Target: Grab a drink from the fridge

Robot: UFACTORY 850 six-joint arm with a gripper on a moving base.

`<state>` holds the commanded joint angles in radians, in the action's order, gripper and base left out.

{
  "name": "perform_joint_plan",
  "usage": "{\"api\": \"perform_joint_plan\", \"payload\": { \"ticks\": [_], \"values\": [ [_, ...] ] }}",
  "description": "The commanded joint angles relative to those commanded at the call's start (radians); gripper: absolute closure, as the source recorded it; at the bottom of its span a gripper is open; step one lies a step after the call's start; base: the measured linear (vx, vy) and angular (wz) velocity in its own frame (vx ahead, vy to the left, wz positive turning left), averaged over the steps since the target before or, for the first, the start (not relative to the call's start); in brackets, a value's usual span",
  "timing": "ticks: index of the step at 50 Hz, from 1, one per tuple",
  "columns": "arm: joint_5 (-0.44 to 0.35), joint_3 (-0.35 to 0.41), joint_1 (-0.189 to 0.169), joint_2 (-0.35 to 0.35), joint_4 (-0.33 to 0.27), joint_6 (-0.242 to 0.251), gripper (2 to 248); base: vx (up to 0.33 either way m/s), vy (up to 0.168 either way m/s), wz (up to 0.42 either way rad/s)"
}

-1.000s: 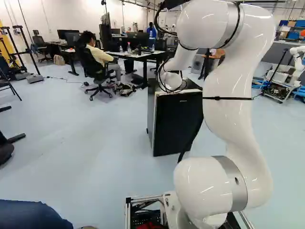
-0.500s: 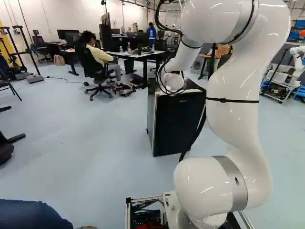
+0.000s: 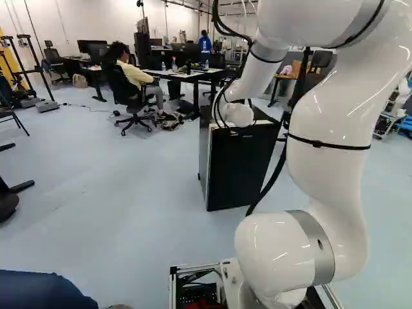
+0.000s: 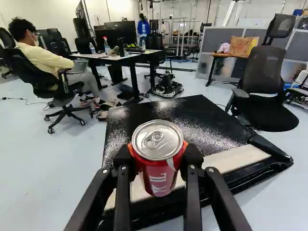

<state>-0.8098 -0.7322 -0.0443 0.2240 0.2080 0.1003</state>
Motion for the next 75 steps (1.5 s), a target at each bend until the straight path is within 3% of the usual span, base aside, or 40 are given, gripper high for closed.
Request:
{"api": "perform_joint_plan", "payload": {
  "ticks": [37, 75],
  "values": [
    [-0.034, 0.354, 0.024, -0.276, -0.114, -0.055, 151, 0.0, 0.0, 0.0],
    [-0.056, 0.58, 0.04, -0.452, -0.187, -0.09, 151, 0.0, 0.0, 0.0]
  ]
}}
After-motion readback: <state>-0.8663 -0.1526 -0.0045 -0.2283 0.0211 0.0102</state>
